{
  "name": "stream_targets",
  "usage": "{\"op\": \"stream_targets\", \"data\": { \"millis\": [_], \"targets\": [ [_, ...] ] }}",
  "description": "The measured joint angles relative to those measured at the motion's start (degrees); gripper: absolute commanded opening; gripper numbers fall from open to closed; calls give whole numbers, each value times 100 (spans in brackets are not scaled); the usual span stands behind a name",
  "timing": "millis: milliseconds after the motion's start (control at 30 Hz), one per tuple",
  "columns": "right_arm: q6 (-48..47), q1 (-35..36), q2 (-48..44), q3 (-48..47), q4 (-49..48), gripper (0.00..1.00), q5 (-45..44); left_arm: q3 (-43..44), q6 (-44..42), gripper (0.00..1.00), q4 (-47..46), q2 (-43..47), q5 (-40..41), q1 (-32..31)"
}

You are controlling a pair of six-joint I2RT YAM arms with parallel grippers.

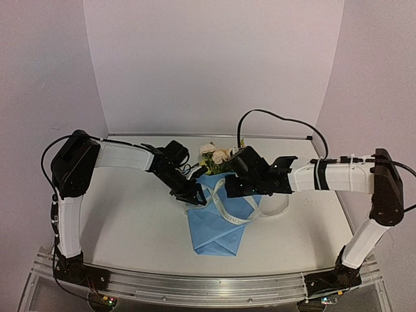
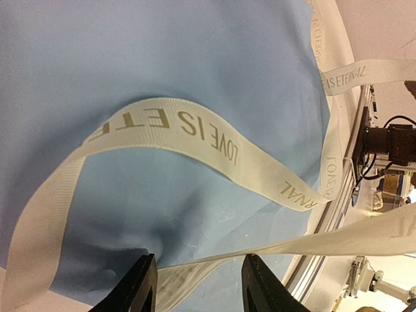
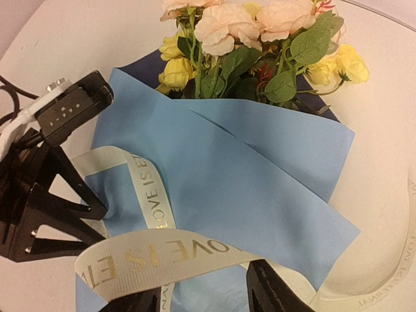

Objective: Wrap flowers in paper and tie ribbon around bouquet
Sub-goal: Cross the ribbon over the folded bouquet.

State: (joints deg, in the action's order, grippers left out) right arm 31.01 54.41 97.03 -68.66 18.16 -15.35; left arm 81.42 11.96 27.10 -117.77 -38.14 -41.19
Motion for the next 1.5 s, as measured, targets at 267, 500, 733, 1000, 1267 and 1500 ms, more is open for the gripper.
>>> {"op": "stream_targets", "data": {
  "millis": [267,500,733,1000,1267,1500],
  "targets": [
    [54,0,-262,133,135,52,385,-236,1149,48,-390,622,710,5],
    [130,0,-262,186,413,60,649,-373,2999,47,-839,926,1519,33],
    [5,-4,-210,37,880,52,1492,-713,4781,49,-1015,930,2322,-13],
    [-149,-4,-210,-4,1354,57,2052,-428,5824,54,-926,772,2836,-385],
    [-253,-4,-109,-302,1775,54,2249,472,6101,54,-739,243,3184,-633],
    [-295,-4,21,-369,2096,54,2191,1072,6014,45,-360,-338,3304,-631]
  ]
}}
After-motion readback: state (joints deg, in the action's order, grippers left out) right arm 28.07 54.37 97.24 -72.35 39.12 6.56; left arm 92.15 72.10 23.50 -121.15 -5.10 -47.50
